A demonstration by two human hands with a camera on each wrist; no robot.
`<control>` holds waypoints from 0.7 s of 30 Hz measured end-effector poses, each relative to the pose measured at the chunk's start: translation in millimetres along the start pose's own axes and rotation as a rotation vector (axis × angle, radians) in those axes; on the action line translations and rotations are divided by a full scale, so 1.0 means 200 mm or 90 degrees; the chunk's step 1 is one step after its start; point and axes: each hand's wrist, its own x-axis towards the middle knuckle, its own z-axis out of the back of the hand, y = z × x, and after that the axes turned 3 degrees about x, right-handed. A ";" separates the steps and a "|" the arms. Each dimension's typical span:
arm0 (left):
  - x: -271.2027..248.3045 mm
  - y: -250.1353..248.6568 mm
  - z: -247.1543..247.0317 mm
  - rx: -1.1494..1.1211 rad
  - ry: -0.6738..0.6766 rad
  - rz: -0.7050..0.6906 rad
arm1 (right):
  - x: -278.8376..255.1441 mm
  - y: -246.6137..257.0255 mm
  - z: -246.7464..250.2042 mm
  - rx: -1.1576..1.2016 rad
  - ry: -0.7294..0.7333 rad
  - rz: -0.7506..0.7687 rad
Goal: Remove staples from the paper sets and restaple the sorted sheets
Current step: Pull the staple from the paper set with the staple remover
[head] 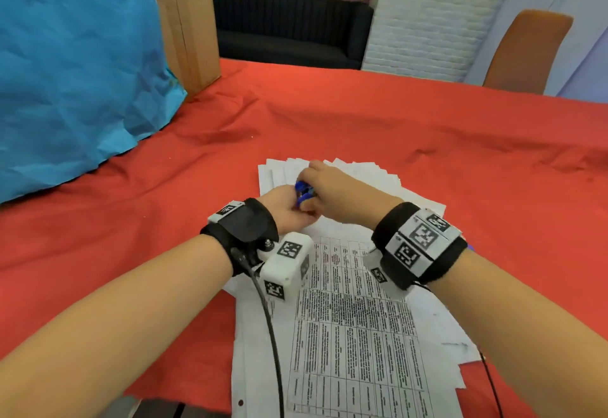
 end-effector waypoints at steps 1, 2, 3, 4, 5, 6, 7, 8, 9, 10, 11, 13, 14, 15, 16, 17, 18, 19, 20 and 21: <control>-0.02 -0.02 0.03 -0.003 -0.025 -0.018 | 0.03 0.03 -0.02 0.019 0.002 0.005; -0.04 -0.04 0.07 -0.005 -0.049 -0.031 | 0.05 0.05 -0.03 0.060 -0.005 0.003; -0.07 -0.06 0.11 0.000 -0.074 -0.042 | 0.07 0.05 -0.04 0.138 -0.025 -0.004; -0.10 -0.10 0.16 0.019 -0.105 -0.054 | 0.09 0.02 -0.05 0.260 -0.054 -0.021; -0.13 -0.16 0.22 0.060 -0.138 -0.072 | 0.10 0.00 -0.05 0.419 -0.084 -0.054; -0.18 -0.22 0.27 0.123 -0.177 -0.094 | 0.10 -0.04 -0.07 0.585 -0.110 -0.097; -0.23 -0.29 0.32 0.197 -0.218 -0.117 | 0.10 -0.09 -0.09 0.744 -0.132 -0.155; -0.28 -0.36 0.38 0.268 -0.263 -0.140 | 0.09 -0.14 -0.13 0.894 -0.151 -0.222; -0.34 -0.43 0.43 0.322 -0.300 -0.158 | 0.07 -0.20 -0.17 1.041 -0.168 -0.283; -0.38 -0.49 0.49 0.352 -0.322 -0.169 | 0.05 -0.26 -0.23 1.156 -0.180 -0.323; -0.43 -0.53 0.55 0.353 -0.323 -0.166 | 0.03 -0.31 -0.28 1.225 -0.185 -0.337; -0.52 -0.59 0.63 0.279 -0.274 -0.121 | -0.02 -0.39 -0.34 1.280 -0.185 -0.318; -0.57 -0.61 0.66 0.245 -0.237 -0.095 | -0.03 -0.42 -0.36 1.300 -0.192 -0.303; -0.62 -0.62 0.69 0.241 -0.202 -0.069 | -0.04 -0.43 -0.36 1.314 -0.196 -0.289; -0.67 -0.62 0.72 0.283 -0.175 -0.043 | -0.05 -0.44 -0.35 1.314 -0.192 -0.281; -0.72 -0.60 0.75 0.372 -0.162 -0.015 | -0.04 -0.44 -0.35 1.311 -0.186 -0.271; -0.78 -0.58 0.77 0.495 -0.158 0.017 | -0.04 -0.44 -0.35 1.303 -0.183 -0.265; -0.84 -0.55 0.79 0.614 -0.157 0.058 | -0.03 -0.45 -0.36 1.297 -0.178 -0.262; -0.91 -0.52 0.81 0.705 -0.153 0.103 | -0.03 -0.45 -0.36 1.294 -0.174 -0.261; -0.98 -0.49 0.83 0.761 -0.148 0.148 | -0.04 -0.44 -0.36 1.293 -0.169 -0.253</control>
